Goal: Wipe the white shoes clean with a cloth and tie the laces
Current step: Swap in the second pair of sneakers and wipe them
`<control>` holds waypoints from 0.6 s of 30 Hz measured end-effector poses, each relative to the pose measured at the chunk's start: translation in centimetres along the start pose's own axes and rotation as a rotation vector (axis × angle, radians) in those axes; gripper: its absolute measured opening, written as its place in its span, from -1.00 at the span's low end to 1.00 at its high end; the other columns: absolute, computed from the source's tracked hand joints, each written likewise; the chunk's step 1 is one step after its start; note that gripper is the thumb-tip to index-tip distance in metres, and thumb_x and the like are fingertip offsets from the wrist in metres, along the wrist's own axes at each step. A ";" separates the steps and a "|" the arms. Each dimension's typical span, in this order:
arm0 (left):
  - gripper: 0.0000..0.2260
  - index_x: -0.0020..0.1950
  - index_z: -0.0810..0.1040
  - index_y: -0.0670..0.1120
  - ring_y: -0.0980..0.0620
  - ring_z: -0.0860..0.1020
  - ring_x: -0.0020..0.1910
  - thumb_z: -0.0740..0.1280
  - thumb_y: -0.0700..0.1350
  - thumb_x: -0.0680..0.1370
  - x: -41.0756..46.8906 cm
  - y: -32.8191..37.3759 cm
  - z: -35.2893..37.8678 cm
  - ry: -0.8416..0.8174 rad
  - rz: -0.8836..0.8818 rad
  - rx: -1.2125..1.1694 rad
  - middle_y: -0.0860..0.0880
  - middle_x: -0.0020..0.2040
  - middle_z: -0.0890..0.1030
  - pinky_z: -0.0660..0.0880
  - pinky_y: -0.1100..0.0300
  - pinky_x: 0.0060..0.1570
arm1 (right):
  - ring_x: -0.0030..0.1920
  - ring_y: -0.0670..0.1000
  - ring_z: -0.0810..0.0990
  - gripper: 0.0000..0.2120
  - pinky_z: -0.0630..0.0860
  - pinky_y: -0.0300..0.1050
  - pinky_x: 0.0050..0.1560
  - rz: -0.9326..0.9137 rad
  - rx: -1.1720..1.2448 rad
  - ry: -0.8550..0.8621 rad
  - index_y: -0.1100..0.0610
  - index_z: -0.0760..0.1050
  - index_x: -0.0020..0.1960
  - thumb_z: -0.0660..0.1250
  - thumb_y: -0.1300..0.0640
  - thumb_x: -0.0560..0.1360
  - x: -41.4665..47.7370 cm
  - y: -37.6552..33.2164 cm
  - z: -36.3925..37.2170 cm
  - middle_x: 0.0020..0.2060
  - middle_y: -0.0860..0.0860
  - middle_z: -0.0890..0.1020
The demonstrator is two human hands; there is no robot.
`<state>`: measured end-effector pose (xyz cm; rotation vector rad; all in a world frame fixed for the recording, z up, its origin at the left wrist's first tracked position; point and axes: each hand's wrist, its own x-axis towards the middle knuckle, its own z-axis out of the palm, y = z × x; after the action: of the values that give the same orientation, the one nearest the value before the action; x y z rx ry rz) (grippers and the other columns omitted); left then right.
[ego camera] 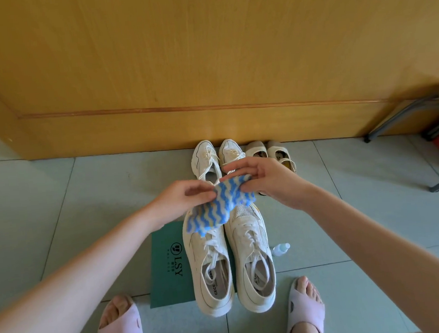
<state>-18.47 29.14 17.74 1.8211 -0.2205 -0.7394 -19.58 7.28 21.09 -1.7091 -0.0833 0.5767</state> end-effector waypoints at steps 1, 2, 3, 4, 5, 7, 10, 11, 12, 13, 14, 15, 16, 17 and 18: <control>-0.82 0.09 0.59 -0.04 0.33 0.58 -0.11 0.37 -0.08 0.50 0.0 0.1 -0.1 -0.015 -0.001 -0.017 0.09 0.01 0.64 0.40 0.56 -0.15 | -0.07 -0.09 0.62 -0.55 0.50 -0.27 -0.07 0.010 0.030 0.003 0.23 0.46 0.22 0.15 0.59 0.43 0.0 0.1 -0.2 0.09 0.14 0.63; -0.82 0.06 0.60 -0.05 0.30 0.59 -0.11 0.41 -0.09 0.47 -0.1 0.2 -0.2 -0.032 0.000 -0.030 0.07 -0.02 0.66 0.41 0.54 -0.14 | 0.00 0.00 0.60 -0.53 0.48 -0.18 -0.01 0.024 0.057 0.005 0.21 0.48 0.19 0.14 0.59 0.42 0.0 0.3 -0.5 0.08 0.14 0.64; -0.83 0.02 0.61 -0.06 0.26 0.60 -0.13 0.43 -0.10 0.44 -0.1 0.3 -0.1 -0.035 0.005 -0.040 0.06 -0.06 0.66 0.43 0.50 -0.12 | 0.03 0.09 0.55 -0.53 0.44 -0.09 0.01 0.043 0.077 0.007 0.18 0.50 0.16 0.12 0.58 0.41 0.0 0.5 -0.8 0.07 0.12 0.65; -0.85 -0.03 0.60 -0.05 0.21 0.60 -0.14 0.45 -0.11 0.42 0.0 0.3 -0.1 -0.018 0.016 -0.042 0.05 -0.10 0.65 0.45 0.44 -0.10 | 0.03 0.13 0.51 -0.54 0.43 -0.05 0.02 0.067 0.086 0.009 0.15 0.51 0.14 0.11 0.56 0.42 0.1 0.7 -1.0 0.07 0.09 0.66; -0.87 -0.07 0.60 -0.04 0.17 0.59 -0.15 0.47 -0.11 0.41 0.1 0.4 -0.1 0.014 0.031 -0.037 0.03 -0.13 0.64 0.45 0.37 -0.06 | 0.03 0.15 0.50 -0.57 0.45 -0.01 0.06 0.096 0.080 0.012 0.13 0.52 0.13 0.13 0.51 0.44 0.1 0.8 -1.1 0.07 0.08 0.66; -0.88 -0.12 0.60 -0.03 0.12 0.55 -0.15 0.49 -0.11 0.39 0.3 0.6 0.1 0.084 0.070 -0.012 0.00 -0.14 0.60 0.44 0.29 -0.04 | 0.04 0.08 0.56 -0.72 0.46 0.03 0.19 0.143 0.047 0.011 0.09 0.54 0.14 0.21 0.33 0.51 0.0 1.1 -0.8 0.06 0.06 0.65; -0.91 -0.14 0.59 -0.03 0.09 0.53 -0.16 0.47 -0.13 0.42 0.4 1.0 0.1 0.132 0.126 0.019 -0.03 -0.16 0.59 0.46 0.25 -0.08 | -0.02 -0.10 0.61 -0.75 0.49 -0.13 0.18 0.168 -0.067 0.009 0.06 0.56 0.11 0.42 0.08 0.43 -0.1 1.6 0.3 -0.04 -0.02 0.66; -0.91 -0.14 0.58 -0.03 0.07 0.53 -0.17 0.46 -0.14 0.43 0.4 1.1 0.0 0.133 0.141 0.041 -0.05 -0.16 0.59 0.46 0.22 -0.08 | -0.05 -0.12 0.62 -0.73 0.50 -0.19 0.15 0.166 -0.112 0.017 0.08 0.57 0.08 0.46 0.09 0.40 -0.1 1.7 0.7 -0.08 -0.02 0.67; -0.92 -0.15 0.58 -0.02 0.07 0.53 -0.18 0.46 -0.13 0.43 0.4 1.1 0.0 0.130 0.149 0.073 -0.08 -0.15 0.59 0.46 0.19 -0.08 | -0.09 -0.13 0.62 -0.75 0.50 -0.24 0.11 0.160 -0.140 0.031 0.13 0.58 0.04 0.48 0.12 0.38 0.0 1.8 0.9 -0.12 -0.01 0.67; -0.92 -0.14 0.58 -0.01 0.09 0.52 -0.20 0.46 -0.11 0.44 0.4 1.0 -0.1 0.130 0.151 0.108 -0.08 -0.13 0.59 0.45 0.20 -0.10 | -0.14 -0.16 0.61 -0.78 0.50 -0.31 0.05 0.150 -0.152 0.055 0.16 0.59 0.00 0.49 0.15 0.38 0.0 1.9 1.1 -0.16 -0.02 0.66; -0.92 -0.13 0.58 -0.01 0.14 0.50 -0.26 0.46 -0.09 0.44 0.4 0.8 -0.2 0.131 0.148 0.148 -0.05 -0.14 0.59 0.43 0.26 -0.16 | -0.20 -0.20 0.59 -0.83 0.47 -0.40 -0.03 0.142 -0.152 0.091 0.15 0.59 -0.05 0.48 0.15 0.39 0.1 1.8 1.0 -0.21 -0.05 0.64; -0.92 -0.13 0.58 0.00 0.20 0.46 -0.33 0.46 -0.07 0.44 0.4 0.7 -0.2 0.134 0.146 0.191 0.02 -0.17 0.59 0.39 0.34 -0.26 | -0.24 -0.23 0.56 -0.89 0.44 -0.45 -0.11 0.141 -0.145 0.130 0.12 0.58 -0.08 0.46 0.15 0.41 0.1 1.7 0.9 -0.24 -0.08 0.61; -0.91 -0.12 0.59 0.00 0.23 0.43 -0.37 0.46 -0.06 0.44 0.5 0.5 -0.2 0.138 0.144 0.235 0.07 -0.20 0.58 0.34 0.39 -0.32 | -0.25 -0.23 0.54 -0.92 0.42 -0.45 -0.15 0.148 -0.132 0.161 0.09 0.57 -0.10 0.44 0.14 0.43 0.2 1.5 0.7 -0.26 -0.09 0.58; -0.91 -0.11 0.59 0.01 0.24 0.44 -0.37 0.46 -0.07 0.43 0.5 0.4 -0.2 0.145 0.143 0.264 0.09 -0.20 0.58 0.34 0.40 -0.34 | -0.25 -0.20 0.54 -0.92 0.43 -0.41 -0.17 0.152 -0.119 0.177 0.09 0.56 -0.09 0.43 0.13 0.44 0.2 1.5 0.5 -0.26 -0.08 0.57; -0.91 -0.11 0.60 0.00 0.21 0.47 -0.33 0.47 -0.08 0.43 0.6 0.3 -0.2 0.155 0.142 0.271 0.07 -0.19 0.59 0.36 0.41 -0.32 | -0.27 -0.19 0.54 -0.92 0.44 -0.38 -0.20 0.149 -0.116 0.186 0.10 0.56 -0.08 0.42 0.14 0.45 0.3 1.4 0.4 -0.27 -0.06 0.57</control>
<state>-17.83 28.92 17.80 2.0850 -0.3575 -0.4833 -19.89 7.40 19.62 -1.8847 0.1470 0.5278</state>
